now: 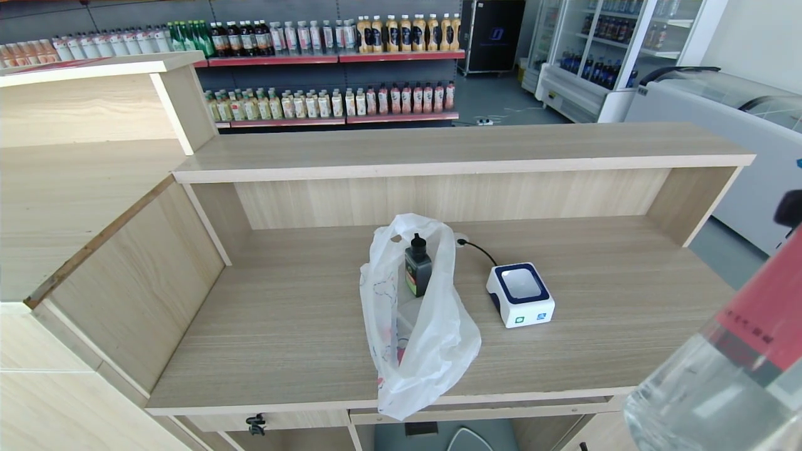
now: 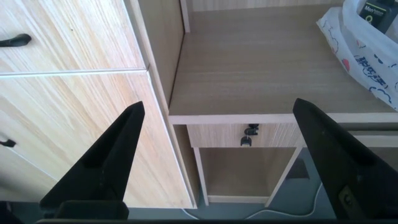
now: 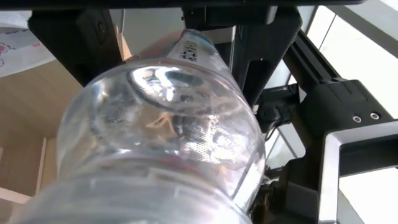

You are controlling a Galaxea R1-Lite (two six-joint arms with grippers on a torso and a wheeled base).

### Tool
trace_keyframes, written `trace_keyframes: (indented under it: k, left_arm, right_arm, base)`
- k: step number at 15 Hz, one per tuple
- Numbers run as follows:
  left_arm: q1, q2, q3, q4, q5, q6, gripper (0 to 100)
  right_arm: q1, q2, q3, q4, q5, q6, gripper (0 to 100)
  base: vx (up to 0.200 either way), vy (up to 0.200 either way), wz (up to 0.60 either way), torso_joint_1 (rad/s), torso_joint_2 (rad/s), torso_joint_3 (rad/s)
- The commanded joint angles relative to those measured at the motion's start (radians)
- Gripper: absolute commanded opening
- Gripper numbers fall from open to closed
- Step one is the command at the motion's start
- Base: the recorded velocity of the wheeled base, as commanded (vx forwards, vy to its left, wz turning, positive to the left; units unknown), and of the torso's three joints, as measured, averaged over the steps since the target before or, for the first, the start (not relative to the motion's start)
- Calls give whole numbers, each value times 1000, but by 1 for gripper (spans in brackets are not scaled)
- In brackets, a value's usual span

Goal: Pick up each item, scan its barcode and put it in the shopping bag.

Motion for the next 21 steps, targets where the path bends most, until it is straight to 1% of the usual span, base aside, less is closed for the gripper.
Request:
trace_keyframes:
  k: [1,6,8,9,10,11,12,14,15,17,18,19,20,21]
  left_arm:
    - [0,0,0,0,1,0,100]
    - [0,0,0,0,1,0,100]
    - [0,0,0,0,1,0,100]
    - [0,0,0,0,1,0,100]
    - [0,0,0,0,1,0,100]
    - [0,0,0,0,1,0,100]
    - [0,0,0,0,1,0,100]
    - [0,0,0,0,1,0,100]
    - [0,0,0,0,1,0,100]
    - [0,0,0,0,1,0,100]
    - [0,0,0,0,1,0,100]
    - [0,0,0,0,1,0,100]
    - [0,0,0,0,1,0,100]
    - [0,0,0,0,1,0,100]
  right_arm:
    - [-3,-16,15,-2,-18,-2,0]
    - [-23,-14,27,-3,-60,-7,0]
    - [-57,19,20,-3,-140,-10,0]
    - [-69,32,17,-5,-163,-16,0]
    - [-207,104,24,-3,-285,-151,0]
    - [-278,139,30,-2,-321,-257,0]
    - [-340,164,41,-2,-370,-313,0]
    - [-457,167,67,3,-500,-321,0]
    - [-535,171,75,3,-552,-333,0]
    - [-620,191,80,-5,-600,-369,0]
    - [-649,200,81,-9,-652,-381,0]
    - [-670,206,83,-5,-750,-398,0]
    - [-676,210,84,0,-802,-407,0]
    - [-679,226,89,11,-980,-450,0]
  base:
    - [0,0,0,0,0,0]
    - [0,0,0,0,0,0]
    - [0,0,0,0,0,0]
    - [0,0,0,0,0,0]
    - [0,0,0,0,0,0]
    - [0,0,0,0,0,0]
    - [0,0,0,0,0,0]
    - [0,0,0,0,0,0]
    - [0,0,0,0,0,0]
    - [0,0,0,0,0,0]
    - [0,0,0,0,0,0]
    - [0,0,0,0,0,0]
    - [0,0,0,0,0,0]
    - [0,0,0,0,0,0]
